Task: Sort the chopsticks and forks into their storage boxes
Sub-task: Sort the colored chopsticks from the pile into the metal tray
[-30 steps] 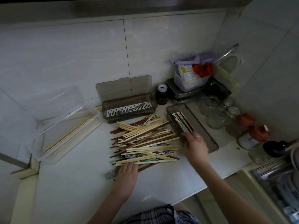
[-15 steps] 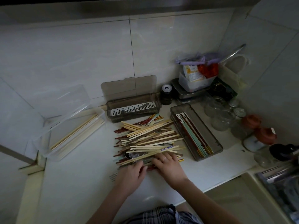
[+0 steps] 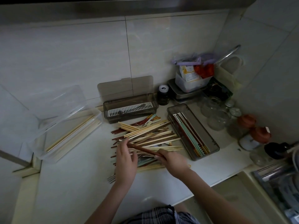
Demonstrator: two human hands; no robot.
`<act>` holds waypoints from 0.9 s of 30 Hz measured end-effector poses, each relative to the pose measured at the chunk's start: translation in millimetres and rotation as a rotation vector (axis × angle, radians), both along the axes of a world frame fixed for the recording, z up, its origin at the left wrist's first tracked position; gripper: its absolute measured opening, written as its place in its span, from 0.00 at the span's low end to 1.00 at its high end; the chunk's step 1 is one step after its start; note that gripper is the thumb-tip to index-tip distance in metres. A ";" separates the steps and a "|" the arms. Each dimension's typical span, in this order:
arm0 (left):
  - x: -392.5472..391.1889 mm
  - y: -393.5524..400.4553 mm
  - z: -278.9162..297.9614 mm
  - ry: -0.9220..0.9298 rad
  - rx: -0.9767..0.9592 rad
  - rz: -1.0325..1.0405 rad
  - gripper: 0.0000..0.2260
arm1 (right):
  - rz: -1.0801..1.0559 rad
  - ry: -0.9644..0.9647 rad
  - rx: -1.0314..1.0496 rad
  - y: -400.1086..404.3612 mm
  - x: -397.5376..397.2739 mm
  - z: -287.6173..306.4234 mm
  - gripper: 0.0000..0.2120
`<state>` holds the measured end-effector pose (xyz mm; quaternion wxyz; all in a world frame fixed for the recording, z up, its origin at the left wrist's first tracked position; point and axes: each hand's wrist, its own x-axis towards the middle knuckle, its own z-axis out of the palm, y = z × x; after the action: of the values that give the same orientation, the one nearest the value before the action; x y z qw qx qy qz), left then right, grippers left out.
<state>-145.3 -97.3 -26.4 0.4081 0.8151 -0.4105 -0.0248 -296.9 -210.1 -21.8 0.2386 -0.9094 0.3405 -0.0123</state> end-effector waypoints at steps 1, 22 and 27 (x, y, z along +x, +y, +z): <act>-1.8 -5.1 5.4 0.018 -0.037 0.041 0.24 | -0.022 -0.022 0.050 1.7 4.5 2.0 0.13; -16.6 -49.0 45.1 1.210 -0.157 0.030 0.06 | -0.511 -0.274 0.394 -37.2 4.6 41.5 0.16; -12.6 -51.7 49.9 1.222 -0.149 0.060 0.07 | -0.718 -0.037 0.051 -90.0 -22.2 51.2 0.17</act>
<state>-157.9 -149.0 23.6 0.6258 0.6340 -0.0801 -0.4472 -319.1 -300.0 29.3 0.2478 -0.7252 0.6341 -0.1031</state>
